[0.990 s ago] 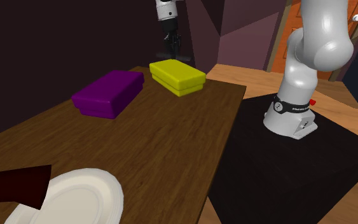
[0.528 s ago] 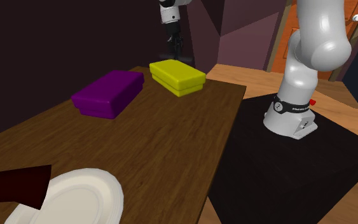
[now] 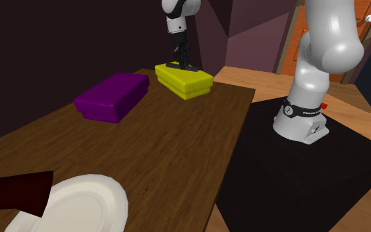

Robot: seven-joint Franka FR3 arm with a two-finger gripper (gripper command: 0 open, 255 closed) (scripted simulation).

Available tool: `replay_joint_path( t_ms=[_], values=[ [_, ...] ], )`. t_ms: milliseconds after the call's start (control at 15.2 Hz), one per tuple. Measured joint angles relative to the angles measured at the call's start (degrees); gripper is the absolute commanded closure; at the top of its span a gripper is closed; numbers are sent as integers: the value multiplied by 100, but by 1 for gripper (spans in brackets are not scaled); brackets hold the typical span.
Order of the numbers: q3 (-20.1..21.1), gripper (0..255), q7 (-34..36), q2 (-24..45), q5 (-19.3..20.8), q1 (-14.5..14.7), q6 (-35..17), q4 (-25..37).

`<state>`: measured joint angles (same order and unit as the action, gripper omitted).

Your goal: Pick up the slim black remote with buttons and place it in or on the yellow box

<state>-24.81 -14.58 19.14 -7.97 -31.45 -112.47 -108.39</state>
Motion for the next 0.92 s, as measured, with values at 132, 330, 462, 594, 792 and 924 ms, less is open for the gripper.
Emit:
replay_joint_path(
  t_ms=[132,330,462,594,792,924],
  values=[
    [0,255,-8,8,-5,-4,-25,-16],
    [0,255,-9,9,-6,-4,-32,-21],
    [0,0,-9,9,-6,-4,-33,-22],
    [0,0,-9,9,-6,-4,-33,-22],
    [0,0,-10,8,-6,-4,-33,-21],
    [-6,0,-3,-8,7,-7,57,55]
  ],
)
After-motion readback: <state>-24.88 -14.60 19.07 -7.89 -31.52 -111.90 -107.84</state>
